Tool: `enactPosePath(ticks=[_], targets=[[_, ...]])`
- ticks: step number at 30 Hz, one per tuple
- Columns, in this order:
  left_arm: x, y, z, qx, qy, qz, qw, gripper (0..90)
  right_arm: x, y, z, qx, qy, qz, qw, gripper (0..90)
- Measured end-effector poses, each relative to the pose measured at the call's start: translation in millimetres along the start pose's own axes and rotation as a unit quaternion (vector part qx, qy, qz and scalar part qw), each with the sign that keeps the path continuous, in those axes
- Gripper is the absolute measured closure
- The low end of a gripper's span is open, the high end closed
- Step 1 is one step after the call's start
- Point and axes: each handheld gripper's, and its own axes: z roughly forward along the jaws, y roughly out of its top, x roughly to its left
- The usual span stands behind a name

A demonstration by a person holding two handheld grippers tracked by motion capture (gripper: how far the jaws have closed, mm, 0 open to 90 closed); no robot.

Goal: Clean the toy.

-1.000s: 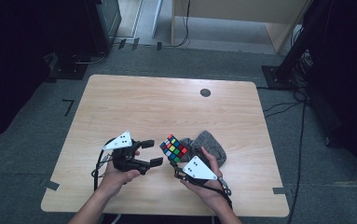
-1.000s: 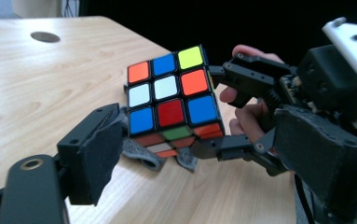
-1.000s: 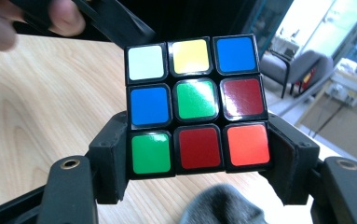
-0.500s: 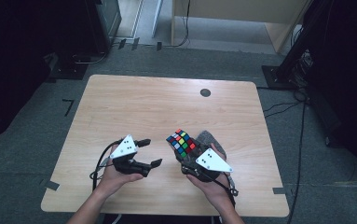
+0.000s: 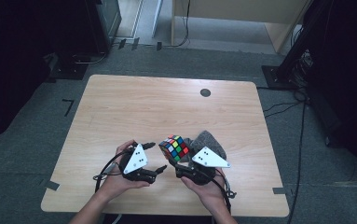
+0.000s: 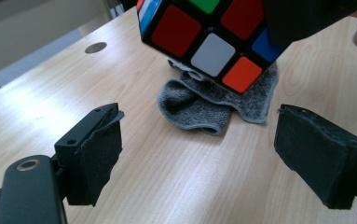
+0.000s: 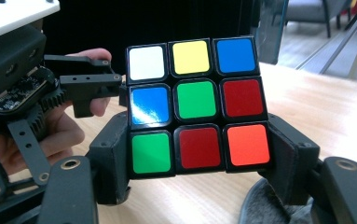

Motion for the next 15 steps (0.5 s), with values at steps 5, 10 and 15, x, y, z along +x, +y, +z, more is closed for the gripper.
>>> enactPosePath(ticks=[5, 10, 15], targets=[[-6.4, 1.1, 0.9, 0.000, 0.015, 0.034, 0.9993, 14.9, 3.0, 0.3, 1.4, 0.016, 0.008, 0.026, 0.9995, 34.2], [-11.0, 3.5, 0.1, -0.010, 0.014, 0.046, 0.9988, 15.9, 7.7, -2.2, 7.0, 0.041, 0.010, 0.029, 0.9987, 34.2], [-12.9, 3.3, -3.5, -0.021, 0.028, 0.059, 0.9976, 21.5, 8.5, -2.6, 9.7, 0.055, 0.020, 0.052, 0.9969, 34.2]])
